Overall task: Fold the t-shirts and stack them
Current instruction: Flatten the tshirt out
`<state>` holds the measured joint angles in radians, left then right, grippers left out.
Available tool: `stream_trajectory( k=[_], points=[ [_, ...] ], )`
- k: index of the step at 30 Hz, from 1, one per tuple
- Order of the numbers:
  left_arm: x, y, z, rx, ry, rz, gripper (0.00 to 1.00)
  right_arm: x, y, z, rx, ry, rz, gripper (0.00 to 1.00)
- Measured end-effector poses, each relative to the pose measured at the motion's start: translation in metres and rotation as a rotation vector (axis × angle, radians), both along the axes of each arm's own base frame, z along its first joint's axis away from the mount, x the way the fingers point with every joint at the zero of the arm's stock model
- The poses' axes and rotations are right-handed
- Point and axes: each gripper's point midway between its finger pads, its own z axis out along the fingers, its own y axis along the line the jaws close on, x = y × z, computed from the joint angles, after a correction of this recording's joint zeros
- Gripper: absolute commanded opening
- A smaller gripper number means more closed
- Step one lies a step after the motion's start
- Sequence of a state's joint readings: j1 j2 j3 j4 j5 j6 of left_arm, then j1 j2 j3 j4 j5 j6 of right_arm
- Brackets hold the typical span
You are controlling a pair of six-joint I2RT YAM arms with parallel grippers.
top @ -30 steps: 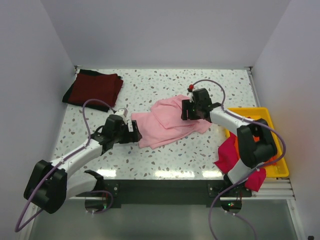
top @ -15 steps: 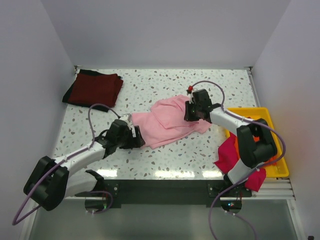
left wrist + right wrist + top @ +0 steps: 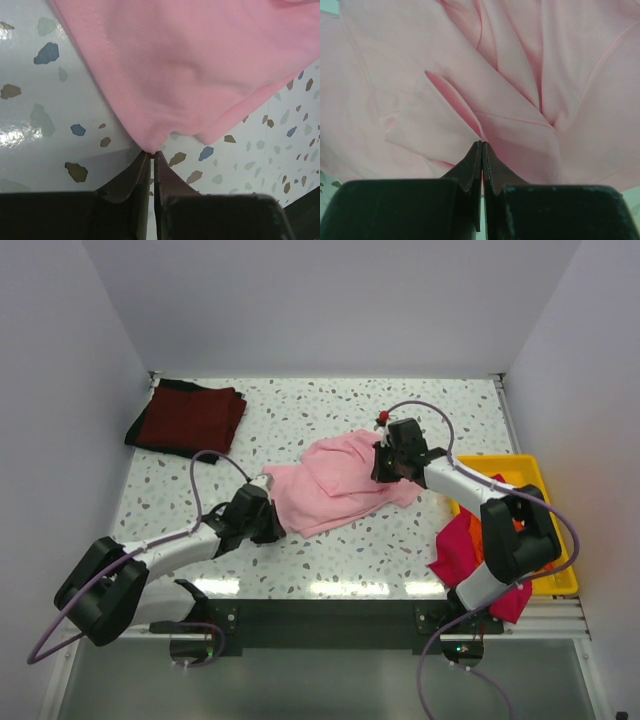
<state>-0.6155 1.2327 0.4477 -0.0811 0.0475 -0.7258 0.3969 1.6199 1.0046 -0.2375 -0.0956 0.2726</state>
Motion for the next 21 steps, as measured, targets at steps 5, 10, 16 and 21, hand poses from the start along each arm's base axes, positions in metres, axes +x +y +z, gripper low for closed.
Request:
stream_trajectory(
  k=[5, 10, 16, 21],
  points=[
    [0.005, -0.003, -0.002, -0.005, -0.01, 0.005, 0.0, -0.003, -0.003, 0.017, 0.007, -0.025, -0.005, 0.0],
    [0.016, 0.006, 0.007, 0.059, -0.037, 0.042, 0.0, -0.003, -0.016, 0.037, 0.0, -0.048, -0.04, 0.0],
    [0.062, 0.025, 0.089, 0.084, -0.224, 0.147, 0.0, 0.007, -0.044, 0.09, 0.008, -0.142, -0.119, 0.0],
    [0.092, 0.078, 0.156, 0.104, -0.365, 0.309, 0.0, 0.011, -0.07, 0.156, -0.001, -0.283, -0.187, 0.0]
  ],
)
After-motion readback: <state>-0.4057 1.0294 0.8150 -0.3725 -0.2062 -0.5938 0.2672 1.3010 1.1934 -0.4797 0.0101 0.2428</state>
